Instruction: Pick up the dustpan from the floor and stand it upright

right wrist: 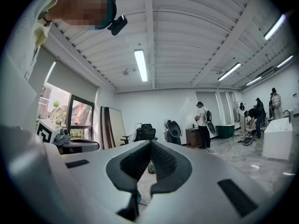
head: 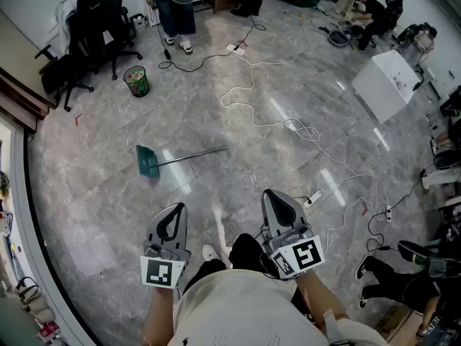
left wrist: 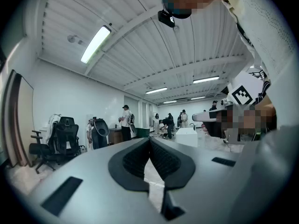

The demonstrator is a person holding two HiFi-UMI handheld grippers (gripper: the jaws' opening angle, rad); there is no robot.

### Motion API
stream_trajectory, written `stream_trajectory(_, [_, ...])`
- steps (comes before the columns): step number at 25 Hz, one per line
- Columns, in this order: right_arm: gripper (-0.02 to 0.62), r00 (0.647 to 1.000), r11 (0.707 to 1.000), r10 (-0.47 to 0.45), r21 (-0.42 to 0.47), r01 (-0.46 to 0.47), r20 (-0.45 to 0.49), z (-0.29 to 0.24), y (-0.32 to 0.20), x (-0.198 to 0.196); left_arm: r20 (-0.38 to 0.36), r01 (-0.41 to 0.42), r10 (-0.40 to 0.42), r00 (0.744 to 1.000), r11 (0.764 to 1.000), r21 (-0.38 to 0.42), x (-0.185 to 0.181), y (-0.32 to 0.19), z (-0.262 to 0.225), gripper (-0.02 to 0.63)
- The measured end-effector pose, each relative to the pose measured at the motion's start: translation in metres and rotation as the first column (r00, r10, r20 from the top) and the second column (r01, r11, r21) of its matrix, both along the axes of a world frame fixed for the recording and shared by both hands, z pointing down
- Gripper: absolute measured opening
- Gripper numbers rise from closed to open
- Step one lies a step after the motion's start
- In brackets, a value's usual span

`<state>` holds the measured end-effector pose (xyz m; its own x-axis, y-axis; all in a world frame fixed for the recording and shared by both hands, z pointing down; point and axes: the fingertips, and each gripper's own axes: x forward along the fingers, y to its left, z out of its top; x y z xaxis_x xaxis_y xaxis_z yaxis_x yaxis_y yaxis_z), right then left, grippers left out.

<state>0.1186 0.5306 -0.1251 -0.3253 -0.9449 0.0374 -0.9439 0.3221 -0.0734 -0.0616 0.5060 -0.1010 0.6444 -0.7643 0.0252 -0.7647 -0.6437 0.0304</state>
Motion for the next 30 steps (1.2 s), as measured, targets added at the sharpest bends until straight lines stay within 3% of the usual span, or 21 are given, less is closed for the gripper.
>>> stream_trajectory(3, [0.017, 1.0, 1.0, -0.004, 0.015, 0.005, -0.023, 0.001, -0.007, -0.01, 0.029, -0.026, 0.026, 0.999, 1.0, 0.01, -0.003, -0.011, 0.003, 0.011])
stream_trajectory(7, [0.017, 1.0, 1.0, 0.01, 0.03, -0.009, -0.021, -0.002, -0.035, 0.005, 0.004, -0.041, 0.041, 0.999, 0.999, 0.006, 0.012, -0.04, 0.004, 0.011])
stream_trajectory(12, [0.017, 0.999, 0.999, 0.034, 0.005, -0.034, 0.0, 0.015, -0.094, 0.056, 0.081, -0.074, 0.074, 0.994, 0.997, 0.003, 0.06, -0.105, 0.016, 0.011])
stream_trajectory(15, [0.017, 0.999, 0.999, 0.034, -0.009, -0.034, 0.015, 0.023, -0.143, 0.095, 0.05, -0.065, 0.065, 0.997, 0.998, -0.003, 0.099, -0.155, 0.017, 0.011])
stream_trajectory(20, [0.017, 0.999, 0.999, -0.019, -0.043, 0.021, 0.048, 0.031, -0.228, 0.155, 0.085, -0.037, 0.038, 0.996, 0.999, -0.011, 0.16, -0.232, 0.023, 0.011])
stream_trajectory(28, [0.017, 0.997, 0.995, -0.076, -0.057, 0.076, 0.011, 0.043, -0.338, 0.201, 0.165, -0.084, 0.092, 0.982, 0.995, -0.051, 0.226, -0.33, 0.045, 0.011])
stream_trajectory(30, [0.017, 0.997, 0.996, -0.071, -0.06, 0.07, -0.007, 0.052, -0.362, 0.206, 0.261, -0.156, 0.161, 0.952, 0.987, -0.039, 0.237, -0.355, 0.06, 0.011])
